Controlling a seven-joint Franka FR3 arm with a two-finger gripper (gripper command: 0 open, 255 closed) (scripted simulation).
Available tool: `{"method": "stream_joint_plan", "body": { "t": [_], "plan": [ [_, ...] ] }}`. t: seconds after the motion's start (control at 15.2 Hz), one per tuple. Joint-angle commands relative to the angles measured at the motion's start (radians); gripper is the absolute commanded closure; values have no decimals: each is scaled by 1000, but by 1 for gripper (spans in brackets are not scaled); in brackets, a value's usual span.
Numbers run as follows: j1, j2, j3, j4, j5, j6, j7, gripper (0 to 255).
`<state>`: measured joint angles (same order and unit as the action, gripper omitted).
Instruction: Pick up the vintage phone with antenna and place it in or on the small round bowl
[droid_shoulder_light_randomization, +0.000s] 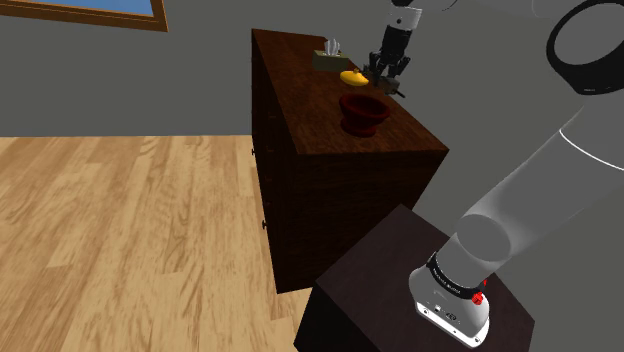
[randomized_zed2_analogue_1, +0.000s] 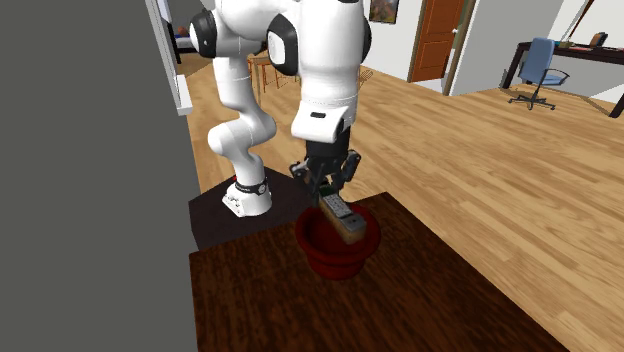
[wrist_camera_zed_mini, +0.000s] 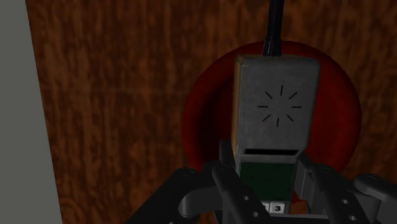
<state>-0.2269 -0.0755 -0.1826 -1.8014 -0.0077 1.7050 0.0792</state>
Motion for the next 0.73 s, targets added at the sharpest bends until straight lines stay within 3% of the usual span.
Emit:
{"method": "stream_joint_plan", "body": {
  "t": [0.0, 0.66],
  "plan": [
    [20, 71, 21, 87, 15, -16, 39, 255],
    [20, 70, 21, -49, 15, 118, 38, 255]
  ]
}}
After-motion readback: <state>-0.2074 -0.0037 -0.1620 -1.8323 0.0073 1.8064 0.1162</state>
